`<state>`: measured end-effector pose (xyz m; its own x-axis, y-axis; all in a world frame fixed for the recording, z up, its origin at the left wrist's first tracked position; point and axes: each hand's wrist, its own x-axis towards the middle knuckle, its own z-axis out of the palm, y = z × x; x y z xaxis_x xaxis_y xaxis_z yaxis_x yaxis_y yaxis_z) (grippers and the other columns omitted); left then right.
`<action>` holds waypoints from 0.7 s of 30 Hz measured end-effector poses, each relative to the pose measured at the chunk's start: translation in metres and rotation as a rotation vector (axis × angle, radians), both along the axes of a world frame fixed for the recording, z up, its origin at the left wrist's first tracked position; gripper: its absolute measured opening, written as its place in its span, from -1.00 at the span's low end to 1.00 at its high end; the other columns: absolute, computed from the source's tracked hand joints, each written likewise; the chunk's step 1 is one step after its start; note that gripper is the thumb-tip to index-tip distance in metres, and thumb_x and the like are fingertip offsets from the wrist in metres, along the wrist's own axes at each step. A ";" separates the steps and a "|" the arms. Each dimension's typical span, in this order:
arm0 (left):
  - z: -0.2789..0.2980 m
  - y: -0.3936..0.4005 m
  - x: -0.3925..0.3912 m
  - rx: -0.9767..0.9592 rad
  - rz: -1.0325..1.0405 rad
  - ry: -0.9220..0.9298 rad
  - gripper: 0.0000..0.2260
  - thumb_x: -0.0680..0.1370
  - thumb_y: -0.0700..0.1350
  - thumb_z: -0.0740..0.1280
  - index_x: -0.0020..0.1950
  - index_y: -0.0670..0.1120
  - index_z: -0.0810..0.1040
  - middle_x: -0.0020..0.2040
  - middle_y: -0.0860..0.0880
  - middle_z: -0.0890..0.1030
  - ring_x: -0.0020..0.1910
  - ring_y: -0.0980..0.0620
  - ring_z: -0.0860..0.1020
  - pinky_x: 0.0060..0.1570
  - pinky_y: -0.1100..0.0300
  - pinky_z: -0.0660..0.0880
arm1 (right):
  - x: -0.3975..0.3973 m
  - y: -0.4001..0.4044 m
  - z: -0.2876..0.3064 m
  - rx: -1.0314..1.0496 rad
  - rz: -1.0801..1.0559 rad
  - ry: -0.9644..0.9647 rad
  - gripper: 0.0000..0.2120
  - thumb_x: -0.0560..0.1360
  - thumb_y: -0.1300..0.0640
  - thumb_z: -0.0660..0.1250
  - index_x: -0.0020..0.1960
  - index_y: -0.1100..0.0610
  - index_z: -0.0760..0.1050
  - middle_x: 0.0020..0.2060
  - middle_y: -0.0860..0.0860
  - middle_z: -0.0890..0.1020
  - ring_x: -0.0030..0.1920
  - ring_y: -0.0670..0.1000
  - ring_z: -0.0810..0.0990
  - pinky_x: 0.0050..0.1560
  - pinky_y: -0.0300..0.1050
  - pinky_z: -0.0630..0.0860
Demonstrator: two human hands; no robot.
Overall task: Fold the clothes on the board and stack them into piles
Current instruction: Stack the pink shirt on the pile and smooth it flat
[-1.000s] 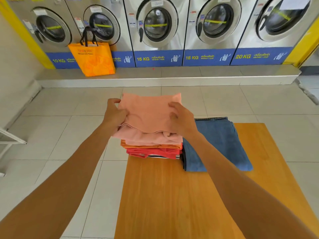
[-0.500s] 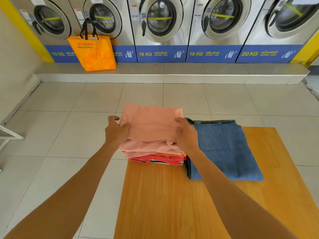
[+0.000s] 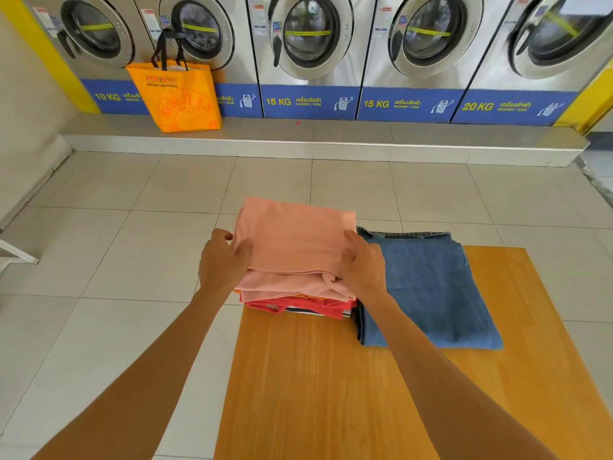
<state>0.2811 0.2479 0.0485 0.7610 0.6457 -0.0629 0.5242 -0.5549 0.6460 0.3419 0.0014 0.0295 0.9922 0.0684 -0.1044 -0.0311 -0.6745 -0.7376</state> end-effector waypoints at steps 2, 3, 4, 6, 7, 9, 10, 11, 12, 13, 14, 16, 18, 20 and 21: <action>0.003 -0.002 -0.003 0.146 -0.011 -0.005 -0.65 0.52 0.05 0.32 0.21 -0.13 0.44 0.06 -0.14 0.53 -0.06 -0.12 0.53 -0.21 0.04 0.50 | -0.002 -0.001 0.003 -0.084 -0.027 -0.022 -0.56 0.63 0.17 0.17 0.49 -0.03 0.38 0.18 0.15 0.43 -0.02 0.11 0.50 0.03 0.00 0.48; 0.004 -0.004 -0.005 0.237 -0.025 -0.023 -0.67 0.52 0.03 0.33 0.19 -0.12 0.46 0.07 -0.15 0.51 -0.02 -0.13 0.51 -0.20 0.03 0.52 | -0.005 0.000 0.006 -0.169 -0.051 -0.059 -0.56 0.60 0.17 0.18 0.46 -0.03 0.42 0.21 0.15 0.43 0.12 0.17 0.46 0.15 0.07 0.43; 0.006 -0.005 -0.007 0.332 -0.053 -0.053 -0.70 0.52 0.01 0.34 0.17 -0.12 0.49 0.07 -0.16 0.50 0.01 -0.14 0.48 -0.17 0.03 0.53 | -0.009 0.002 0.009 -0.249 -0.074 -0.108 -0.57 0.58 0.17 0.21 0.42 -0.03 0.46 0.26 0.14 0.42 0.24 0.20 0.38 0.24 0.12 0.34; 0.009 -0.011 -0.013 0.498 -0.156 -0.141 -0.77 0.51 -0.04 0.38 0.10 -0.12 0.58 0.05 -0.15 0.51 0.03 -0.15 0.46 -0.11 0.03 0.52 | -0.021 0.009 0.016 -0.303 -0.059 -0.221 -0.62 0.54 0.12 0.27 0.34 -0.04 0.52 0.34 0.12 0.40 0.35 0.20 0.30 0.30 0.16 0.23; 0.008 -0.014 -0.016 0.547 -0.231 -0.177 -0.81 0.51 -0.05 0.40 0.06 -0.11 0.62 0.04 -0.14 0.52 0.03 -0.14 0.47 -0.09 0.03 0.52 | -0.027 0.014 0.019 -0.299 -0.013 -0.278 -0.64 0.52 0.07 0.30 0.32 -0.04 0.53 0.35 0.10 0.41 0.37 0.19 0.29 0.30 0.17 0.23; 0.004 -0.024 -0.023 0.566 -0.384 -0.185 -0.84 0.51 -0.04 0.40 0.02 -0.07 0.67 0.06 -0.10 0.53 0.07 -0.12 0.47 -0.03 0.04 0.49 | -0.038 0.021 0.018 -0.300 0.119 -0.334 -0.64 0.50 -0.07 0.35 0.28 -0.06 0.56 0.37 0.07 0.41 0.39 0.16 0.30 0.31 0.18 0.25; 0.001 -0.029 -0.026 0.548 -0.442 -0.158 -0.85 0.51 -0.05 0.40 0.02 -0.06 0.67 0.11 -0.09 0.52 0.13 -0.12 0.45 0.04 0.03 0.47 | -0.042 0.023 0.014 -0.299 0.179 -0.331 -0.63 0.48 -0.11 0.36 0.26 -0.06 0.57 0.35 0.05 0.43 0.39 0.14 0.31 0.32 0.16 0.25; -0.003 -0.033 -0.029 0.525 -0.482 -0.123 -0.84 0.50 -0.06 0.40 0.04 -0.06 0.67 0.17 -0.09 0.50 0.20 -0.12 0.43 0.12 0.00 0.45 | -0.045 0.024 0.011 -0.296 0.224 -0.315 -0.64 0.47 -0.14 0.38 0.22 -0.06 0.59 0.32 0.02 0.45 0.38 0.13 0.32 0.31 0.14 0.24; -0.006 -0.035 -0.032 0.506 -0.501 -0.092 -0.81 0.48 -0.07 0.41 0.07 -0.06 0.65 0.23 -0.09 0.48 0.28 -0.13 0.39 0.19 -0.03 0.42 | -0.048 0.024 0.007 -0.295 0.251 -0.295 -0.65 0.46 -0.15 0.38 0.19 -0.06 0.60 0.27 -0.01 0.48 0.36 0.11 0.34 0.31 0.11 0.22; -0.009 -0.036 -0.035 0.497 -0.508 -0.073 -0.79 0.47 -0.07 0.41 0.09 -0.05 0.64 0.27 -0.09 0.46 0.33 -0.13 0.37 0.25 -0.05 0.39 | -0.049 0.024 0.004 -0.296 0.260 -0.286 -0.67 0.46 -0.15 0.38 0.17 -0.07 0.61 0.23 -0.04 0.50 0.34 0.08 0.35 0.30 0.08 0.19; -0.011 -0.035 -0.036 0.492 -0.504 -0.063 -0.78 0.46 -0.07 0.42 0.10 -0.04 0.63 0.29 -0.08 0.46 0.35 -0.13 0.36 0.28 -0.05 0.37 | -0.050 0.023 0.002 -0.291 0.255 -0.288 -0.71 0.47 -0.12 0.38 0.16 -0.08 0.63 0.19 -0.06 0.52 0.32 0.07 0.36 0.29 0.06 0.18; -0.011 -0.030 -0.037 0.477 -0.477 -0.077 -0.82 0.48 -0.08 0.43 0.07 -0.04 0.67 0.26 -0.07 0.51 0.33 -0.12 0.40 0.27 -0.05 0.37 | -0.050 0.021 0.002 -0.249 0.218 -0.325 -0.82 0.51 0.01 0.37 0.08 -0.09 0.68 0.08 -0.10 0.61 0.24 0.05 0.43 0.26 0.05 0.21; -0.009 -0.024 -0.036 0.481 -0.450 -0.152 -0.88 0.51 -0.10 0.42 0.01 -0.03 0.70 0.19 -0.06 0.58 0.27 -0.10 0.46 0.22 -0.01 0.38 | -0.050 0.020 0.005 -0.201 0.173 -0.370 -0.84 0.53 0.09 0.37 0.02 -0.07 0.70 -0.03 -0.11 0.67 0.15 0.04 0.50 0.21 0.04 0.28; -0.002 -0.020 -0.037 0.514 -0.433 -0.285 -0.89 0.53 -0.10 0.40 0.00 -0.01 0.70 0.13 -0.02 0.62 0.22 -0.07 0.49 0.17 0.03 0.39 | -0.051 0.020 0.010 -0.165 0.138 -0.446 -0.87 0.53 0.11 0.39 0.00 -0.05 0.70 -0.08 -0.12 0.69 0.10 0.03 0.52 0.17 0.00 0.29; 0.001 -0.021 -0.038 0.534 -0.429 -0.358 -0.90 0.52 -0.10 0.41 0.00 -0.01 0.70 0.11 -0.01 0.62 0.19 -0.06 0.50 0.15 0.03 0.39 | -0.052 0.019 0.014 -0.154 0.127 -0.491 -0.88 0.52 0.12 0.40 -0.01 -0.04 0.69 -0.08 -0.13 0.69 0.09 0.02 0.52 0.16 -0.03 0.29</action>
